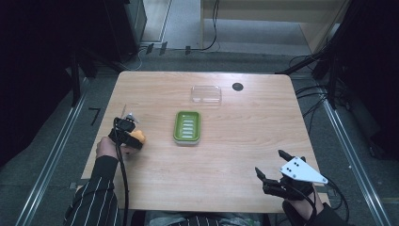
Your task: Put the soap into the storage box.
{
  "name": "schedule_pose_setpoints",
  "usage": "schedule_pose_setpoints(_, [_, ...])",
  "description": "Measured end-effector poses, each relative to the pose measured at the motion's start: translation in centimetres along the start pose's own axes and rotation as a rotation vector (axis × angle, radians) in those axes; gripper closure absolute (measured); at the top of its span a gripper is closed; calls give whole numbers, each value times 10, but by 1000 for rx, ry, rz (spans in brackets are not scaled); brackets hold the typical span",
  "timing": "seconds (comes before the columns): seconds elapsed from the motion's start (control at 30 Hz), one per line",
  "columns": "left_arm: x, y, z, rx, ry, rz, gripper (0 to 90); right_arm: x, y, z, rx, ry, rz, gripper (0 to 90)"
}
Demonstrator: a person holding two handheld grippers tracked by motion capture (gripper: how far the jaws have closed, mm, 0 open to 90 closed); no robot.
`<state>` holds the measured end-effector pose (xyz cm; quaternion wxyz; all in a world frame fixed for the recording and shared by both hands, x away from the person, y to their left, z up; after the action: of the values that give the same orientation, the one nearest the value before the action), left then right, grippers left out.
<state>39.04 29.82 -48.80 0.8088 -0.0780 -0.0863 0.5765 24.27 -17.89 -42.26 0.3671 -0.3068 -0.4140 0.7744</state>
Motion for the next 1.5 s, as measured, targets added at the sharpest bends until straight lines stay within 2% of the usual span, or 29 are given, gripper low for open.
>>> schedule_pose_setpoints(0.13, [-2, 0, 2, -17, 5, -7, 396, 0, 0, 0, 0, 0, 0, 136])
schedule_pose_setpoints(0.53, [-18, -2, 11, -41, 21, -64, 395, 0, 0, 0, -1, 0, 3, 136])
schedule_pose_setpoints(0.9, [-21, -4, 11, -51, 14, -75, 395, 0, 0, 0, 0, 0, 4, 136])
schedule_pose_setpoints(1.13, [-26, -9, 14, -80, 6, -86, 395, 0, 0, 0, 2, 1, 6, 136])
schedule_pose_setpoints(1.5, [-28, -17, 19, -117, 11, -80, 395, 0, 0, 0, 4, 1, 3, 136])
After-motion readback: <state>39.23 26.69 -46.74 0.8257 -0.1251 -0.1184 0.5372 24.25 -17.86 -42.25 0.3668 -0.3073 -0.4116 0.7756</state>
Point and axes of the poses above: each handheld gripper's, and its own axes: z roughly backward along the jaws, y roughly out of its underside, x roughly to its left, the point moved 4 cm from there along -z, roughly forward along the jaws, and after that the axes turned 2 degrees about z, right-handed, at the moved point
